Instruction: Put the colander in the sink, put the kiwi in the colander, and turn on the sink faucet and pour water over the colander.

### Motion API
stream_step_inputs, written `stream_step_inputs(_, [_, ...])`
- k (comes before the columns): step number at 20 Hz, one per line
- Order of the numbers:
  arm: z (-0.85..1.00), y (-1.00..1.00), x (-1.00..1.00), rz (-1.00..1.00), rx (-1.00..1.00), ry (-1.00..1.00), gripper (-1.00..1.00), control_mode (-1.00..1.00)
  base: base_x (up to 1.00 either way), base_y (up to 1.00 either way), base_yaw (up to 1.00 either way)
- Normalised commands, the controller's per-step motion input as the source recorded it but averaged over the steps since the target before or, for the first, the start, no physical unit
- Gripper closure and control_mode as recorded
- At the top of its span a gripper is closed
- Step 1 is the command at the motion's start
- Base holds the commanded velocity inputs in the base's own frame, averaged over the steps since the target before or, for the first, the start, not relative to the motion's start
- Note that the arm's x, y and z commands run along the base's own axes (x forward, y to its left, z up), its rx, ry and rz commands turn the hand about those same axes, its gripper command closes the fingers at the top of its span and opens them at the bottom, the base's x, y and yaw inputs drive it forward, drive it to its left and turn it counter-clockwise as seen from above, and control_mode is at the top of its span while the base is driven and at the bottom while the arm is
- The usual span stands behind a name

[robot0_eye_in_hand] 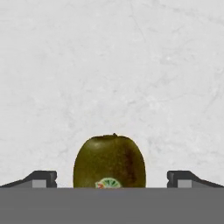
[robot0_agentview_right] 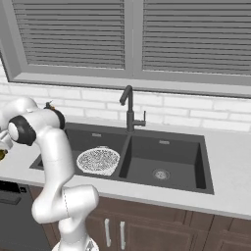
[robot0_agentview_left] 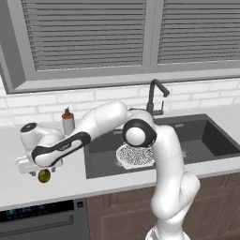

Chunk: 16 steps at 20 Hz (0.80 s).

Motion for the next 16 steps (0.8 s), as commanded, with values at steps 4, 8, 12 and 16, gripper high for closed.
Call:
stream_step_inputs(4, [-0.11, 0.0, 0.0, 0.0, 0.0, 0.04, -1.0, -1.0, 0.0, 0.0, 0.0])
stream_step_inputs(8, [-0.25, 0.0, 0.0, 0.0, 0.0, 0.02, -1.0, -1.0, 0.0, 0.0, 0.0])
stream_step_inputs(12, [-0.34, 0.0, 0.0, -0.01, 0.0, 0.0, -1.0, -1.0, 0.0, 0.0, 0.0])
stream_step_inputs(16, [-0.29, 0.0, 0.0, 0.0, 0.0, 0.0, 1.0, -1.0, 0.0, 0.0, 0.0])
